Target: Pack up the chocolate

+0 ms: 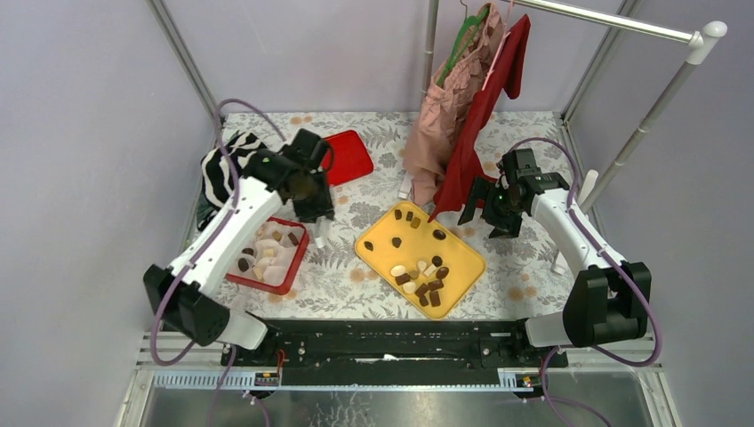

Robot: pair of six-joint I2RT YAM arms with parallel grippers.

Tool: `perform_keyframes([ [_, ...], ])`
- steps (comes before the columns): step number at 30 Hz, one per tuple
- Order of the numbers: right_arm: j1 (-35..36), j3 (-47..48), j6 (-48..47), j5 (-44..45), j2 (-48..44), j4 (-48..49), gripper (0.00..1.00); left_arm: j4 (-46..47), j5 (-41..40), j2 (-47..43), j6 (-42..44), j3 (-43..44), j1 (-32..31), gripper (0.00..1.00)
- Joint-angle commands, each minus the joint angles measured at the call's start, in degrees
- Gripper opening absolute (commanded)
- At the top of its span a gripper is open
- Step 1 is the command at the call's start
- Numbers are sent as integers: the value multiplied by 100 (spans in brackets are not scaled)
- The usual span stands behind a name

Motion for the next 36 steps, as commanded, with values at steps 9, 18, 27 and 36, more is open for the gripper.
perform_keyframes([
  [9, -21, 131, -107, -115, 103, 0, 100, -1515, -674, -906, -1006, -935, 1331, 0],
  [18, -19, 144, -93, -158, 179, 31, 100, -1512, -580, -1143, -1167, -1611, 1514, 0],
  [27, -21, 118, -77, -212, 196, 63, 100, -1252, -319, -1248, -1174, -2160, 1514, 3],
  [36, -21, 99, -77, -213, 200, 70, 100, -994, -217, -1241, -1135, -2159, 1514, 18],
])
